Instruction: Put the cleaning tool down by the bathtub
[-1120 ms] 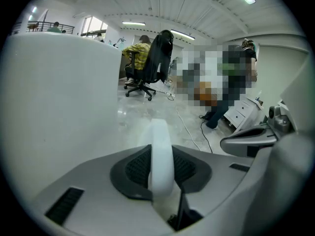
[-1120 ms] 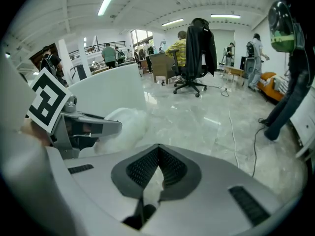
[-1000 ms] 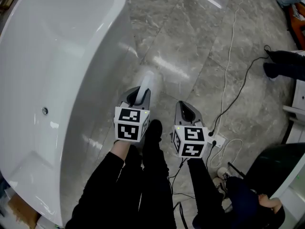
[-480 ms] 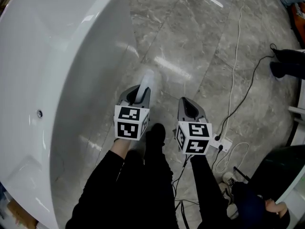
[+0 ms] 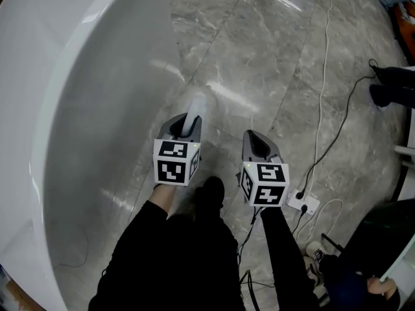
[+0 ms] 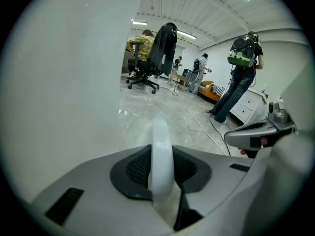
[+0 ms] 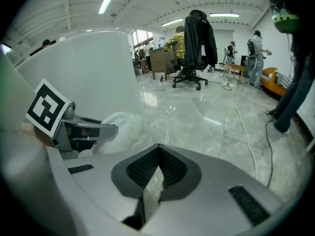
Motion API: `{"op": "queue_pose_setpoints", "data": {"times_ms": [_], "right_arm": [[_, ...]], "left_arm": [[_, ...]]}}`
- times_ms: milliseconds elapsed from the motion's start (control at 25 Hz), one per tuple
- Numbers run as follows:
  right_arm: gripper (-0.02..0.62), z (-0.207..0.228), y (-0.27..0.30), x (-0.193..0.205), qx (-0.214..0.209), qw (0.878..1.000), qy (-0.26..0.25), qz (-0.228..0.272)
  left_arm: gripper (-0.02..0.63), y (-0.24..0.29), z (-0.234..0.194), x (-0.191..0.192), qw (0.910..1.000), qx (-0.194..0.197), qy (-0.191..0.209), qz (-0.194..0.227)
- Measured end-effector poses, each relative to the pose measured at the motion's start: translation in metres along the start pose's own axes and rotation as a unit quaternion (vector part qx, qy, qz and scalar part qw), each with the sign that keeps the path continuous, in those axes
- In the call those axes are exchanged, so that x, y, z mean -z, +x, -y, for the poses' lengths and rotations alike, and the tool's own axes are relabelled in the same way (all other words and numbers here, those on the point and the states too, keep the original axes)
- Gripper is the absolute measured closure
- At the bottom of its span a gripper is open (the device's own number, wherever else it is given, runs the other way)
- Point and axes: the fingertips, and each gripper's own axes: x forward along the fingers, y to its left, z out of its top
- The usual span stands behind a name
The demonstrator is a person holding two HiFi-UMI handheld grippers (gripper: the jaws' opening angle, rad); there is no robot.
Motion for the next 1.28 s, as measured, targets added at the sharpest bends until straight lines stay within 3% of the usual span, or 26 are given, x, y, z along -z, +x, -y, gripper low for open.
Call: {"op": "queue_pose_setpoints", "data": {"times_ms": [1280], "right_arm": [[0.595,0.031,0.124,0.058,-0.011,1.000,0.004,0.003]], "left_arm": [[0.509,0.118,-0.064,0.063,0.9998,-0.018,-0.005,0.001]]}}
